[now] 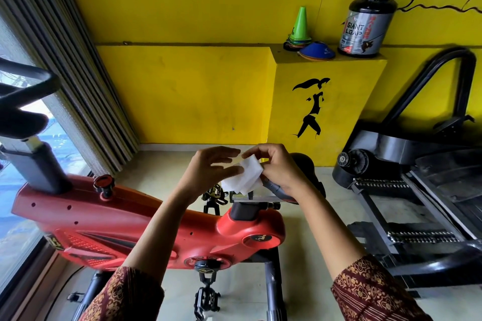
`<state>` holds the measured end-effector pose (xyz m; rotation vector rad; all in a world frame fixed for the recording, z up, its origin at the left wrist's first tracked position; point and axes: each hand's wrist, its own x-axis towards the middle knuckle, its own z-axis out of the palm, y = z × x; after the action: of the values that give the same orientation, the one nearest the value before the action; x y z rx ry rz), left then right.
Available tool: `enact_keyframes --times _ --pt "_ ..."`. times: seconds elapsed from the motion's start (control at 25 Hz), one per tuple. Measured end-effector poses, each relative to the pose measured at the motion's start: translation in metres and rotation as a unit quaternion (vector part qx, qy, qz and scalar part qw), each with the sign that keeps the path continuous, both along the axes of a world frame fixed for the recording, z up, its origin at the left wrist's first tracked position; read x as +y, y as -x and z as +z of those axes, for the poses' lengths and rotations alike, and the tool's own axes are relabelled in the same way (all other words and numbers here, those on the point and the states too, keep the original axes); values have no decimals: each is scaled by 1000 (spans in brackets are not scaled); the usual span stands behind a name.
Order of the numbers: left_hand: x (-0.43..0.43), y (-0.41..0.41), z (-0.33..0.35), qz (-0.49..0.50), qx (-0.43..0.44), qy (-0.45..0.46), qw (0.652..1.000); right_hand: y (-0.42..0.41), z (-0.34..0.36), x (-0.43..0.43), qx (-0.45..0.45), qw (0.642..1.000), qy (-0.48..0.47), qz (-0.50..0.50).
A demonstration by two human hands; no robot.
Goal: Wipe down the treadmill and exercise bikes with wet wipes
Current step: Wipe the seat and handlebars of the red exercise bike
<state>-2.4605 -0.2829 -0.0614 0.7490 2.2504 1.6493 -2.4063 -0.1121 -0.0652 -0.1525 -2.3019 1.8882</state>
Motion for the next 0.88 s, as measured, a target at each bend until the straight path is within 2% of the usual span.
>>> enact_keyframes --times 0.12,0.24,0.32,0.44,0.56,0.64,0.68,0.76,0.8,0.88 --pt "2 1 -8 23 -11 0 1000 -1 4 -3 -19 997 68 -27" --pt "2 1 -9 92 -84 -82 989 -2 5 -1 -43 971 235 -23" --pt "4 -1 -8 125 -137 -129 974 -3 1 2 -88 967 239 -5" --pt "9 -6 -9 108 -160 -139 971 -3 -13 -12 -112 970 215 9" --pt "11 -9 -13 117 -106 -77 984 2 -18 -17 -76 963 235 -109" --pt "6 -4 -17 145 7 34 989 1 -16 -12 -55 968 172 -175" --pt "2 -1 -19 150 52 80 984 -2 -13 -8 -36 974 96 -204" --pt "-6 3 -21 145 88 130 977 -12 -10 1 2 964 -110 -241" --pt "-8 4 -23 140 97 145 975 -16 -11 6 8 954 -175 -242" --pt "-10 5 -26 129 102 161 973 -18 -16 12 5 945 -212 -248"
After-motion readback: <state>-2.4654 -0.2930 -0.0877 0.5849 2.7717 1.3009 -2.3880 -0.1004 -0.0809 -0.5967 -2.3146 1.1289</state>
